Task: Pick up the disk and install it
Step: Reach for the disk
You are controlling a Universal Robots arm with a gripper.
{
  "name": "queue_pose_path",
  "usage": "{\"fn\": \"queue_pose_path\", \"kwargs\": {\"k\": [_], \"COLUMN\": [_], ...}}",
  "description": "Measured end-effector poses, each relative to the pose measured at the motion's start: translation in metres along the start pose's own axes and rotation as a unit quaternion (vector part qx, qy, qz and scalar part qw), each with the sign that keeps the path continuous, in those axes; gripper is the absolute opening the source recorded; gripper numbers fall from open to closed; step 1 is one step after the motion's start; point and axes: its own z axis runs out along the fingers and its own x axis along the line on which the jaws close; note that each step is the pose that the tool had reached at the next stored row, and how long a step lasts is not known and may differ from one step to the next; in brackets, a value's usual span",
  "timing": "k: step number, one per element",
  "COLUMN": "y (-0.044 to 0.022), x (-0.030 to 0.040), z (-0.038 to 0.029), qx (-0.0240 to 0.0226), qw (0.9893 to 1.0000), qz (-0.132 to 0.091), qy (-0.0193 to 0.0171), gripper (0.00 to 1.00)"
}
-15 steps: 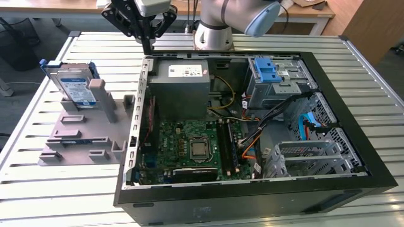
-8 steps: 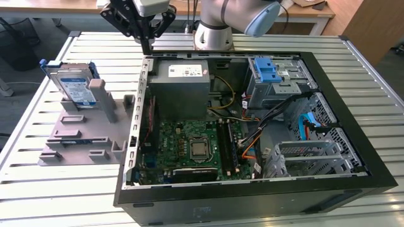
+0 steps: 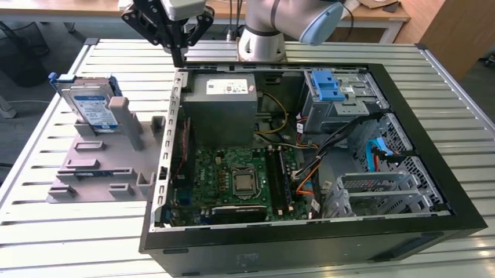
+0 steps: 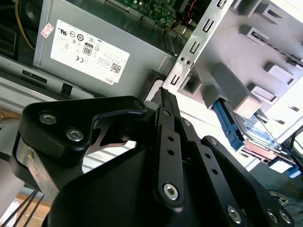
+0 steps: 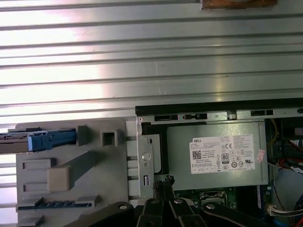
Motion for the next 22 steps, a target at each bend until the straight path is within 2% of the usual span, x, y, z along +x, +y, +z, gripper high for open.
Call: {"fn": "queue_pose_path", "kwargs": {"k": [11, 22], "y": [-0.0003, -0.0004], "x": [0.0043, 0.005], "z": [0.0004, 0.0005], "qx": [0.0, 0.0], "qw": [1.0, 1.0], "qz": [0.0, 0.0], "qy": [0.0, 0.0], "gripper": [0.11, 0.11]}}
